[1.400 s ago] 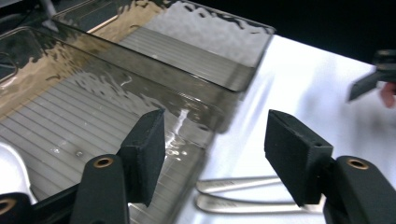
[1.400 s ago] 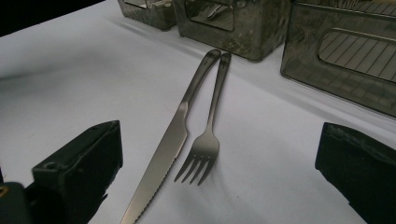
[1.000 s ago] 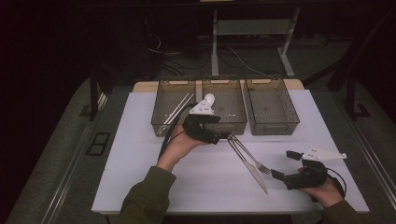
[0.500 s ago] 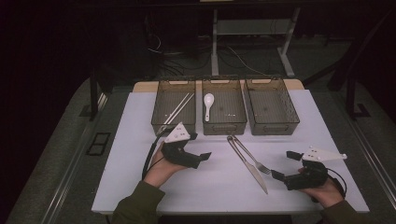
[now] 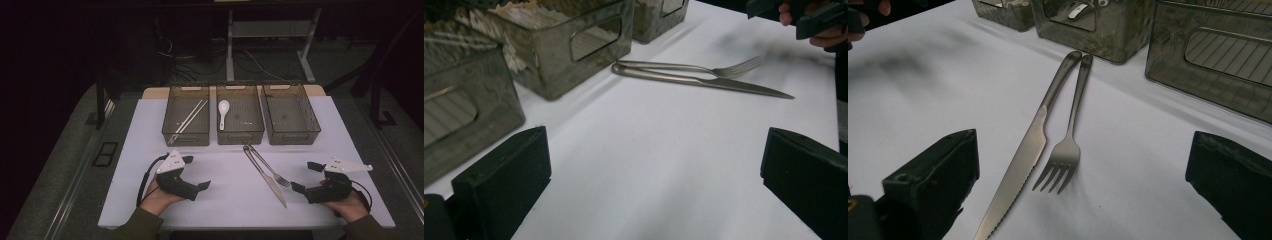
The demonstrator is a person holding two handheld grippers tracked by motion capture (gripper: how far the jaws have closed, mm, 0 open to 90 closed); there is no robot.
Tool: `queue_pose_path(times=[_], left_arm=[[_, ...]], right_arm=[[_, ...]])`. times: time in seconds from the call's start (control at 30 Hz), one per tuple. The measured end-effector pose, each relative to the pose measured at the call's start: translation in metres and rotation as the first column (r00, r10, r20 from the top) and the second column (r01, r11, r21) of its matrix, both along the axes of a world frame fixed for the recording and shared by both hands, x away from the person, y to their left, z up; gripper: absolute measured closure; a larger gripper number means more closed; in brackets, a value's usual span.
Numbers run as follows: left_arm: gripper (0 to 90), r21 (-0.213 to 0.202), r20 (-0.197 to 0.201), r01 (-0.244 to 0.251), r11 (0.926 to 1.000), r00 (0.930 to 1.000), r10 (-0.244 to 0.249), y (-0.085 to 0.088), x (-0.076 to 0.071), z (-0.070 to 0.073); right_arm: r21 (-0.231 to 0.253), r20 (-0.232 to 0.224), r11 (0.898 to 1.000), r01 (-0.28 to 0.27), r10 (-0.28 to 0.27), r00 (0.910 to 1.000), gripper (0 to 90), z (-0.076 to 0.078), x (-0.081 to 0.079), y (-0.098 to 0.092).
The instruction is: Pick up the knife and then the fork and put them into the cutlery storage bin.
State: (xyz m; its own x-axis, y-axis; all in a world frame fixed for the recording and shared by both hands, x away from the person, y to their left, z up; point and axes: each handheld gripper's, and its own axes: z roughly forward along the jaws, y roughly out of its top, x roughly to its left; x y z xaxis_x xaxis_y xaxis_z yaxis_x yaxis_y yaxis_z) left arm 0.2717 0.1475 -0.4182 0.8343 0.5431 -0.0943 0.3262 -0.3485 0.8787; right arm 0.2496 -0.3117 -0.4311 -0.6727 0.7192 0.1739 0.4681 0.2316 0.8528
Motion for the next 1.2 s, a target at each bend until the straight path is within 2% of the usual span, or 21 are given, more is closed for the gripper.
queue_pose_path(times=[0.13, 0.23, 0.37, 0.53, 0.63, 0.7, 0.77, 0.83, 1.07, 1.2], left_arm=[[0.0, 0.004, -0.005, 0.008, 1.0, 1.0, -0.008, 0.01, -0.009, -0.007], [0.0, 0.0, -0.032, 0.012, 0.9999, 0.9994, -0.012, 0.014, -0.011, -0.011], [0.0, 0.007, -0.026, 0.022, 0.9997, 0.9994, -0.022, 0.012, -0.011, -0.011], [0.0, 0.016, -0.023, 0.023, 0.9996, 0.9995, -0.023, 0.011, -0.011, -0.012], [0.0, 0.006, -0.017, 0.019, 0.9998, 0.9997, -0.019, 0.011, -0.011, -0.012], [0.0, -0.001, -0.01, 0.016, 0.9999, 0.9998, -0.016, 0.01, -0.011, -0.012], [0.0, 0.004, -0.012, 0.022, 0.9997, 0.9997, -0.022, 0.01, -0.011, -0.012], [0.0, 0.015, -0.004, 0.028, 0.9995, 0.9996, -0.028, 0.009, -0.012, -0.013], [0.0, 0.037, -0.025, 0.011, 0.9993, 0.9996, -0.01, 0.007, -0.012, -0.014], [0.0, 0.031, -0.025, 0.008, 0.9995, 0.9997, -0.007, 0.007, -0.012, -0.013]], right_arm=[[0.006, -0.006, 1.0, 0.001, -0.001, 1.0, 1.0, 0.0, 0.0, -0.001], [0.003, -0.02, 1.0, -0.005, 0.005, 0.9998, 1.0, 0.001, -0.001, -0.001], [-0.014, -0.05, 1.0, -0.015, 0.015, 0.9986, 0.9, 0.004, -0.001, -0.001], [-0.028, -0.062, 1.0, -0.01, 0.008, 0.998, 1.0, 0.012, -0.001, 0.0], [-0.032, -0.081, 0.999, -0.007, 0.004, 0.9967, 1.0, 0.016, 0.001, 0.0], [-0.037, -0.094, 0.999, 0.004, -0.008, 0.9955, 1.0, 0.017, 0.003, 0.001], [-0.043, -0.114, 0.999, 0.003, -0.008, 0.9935, 1.0, 0.019, 0.006, 0.002], [-0.052, -0.114, 0.999, -0.001, -0.004, 0.9935, 1.0, 0.021, 0.009, 0.004], [-0.073, -0.136, 0.997, -0.026, 0.016, 0.9906, 1.0, 0.025, 0.02, 0.012], [-0.077, -0.153, 0.996, -0.036, 0.024, 0.988, 1.0, 0.028, 0.025, 0.017]])
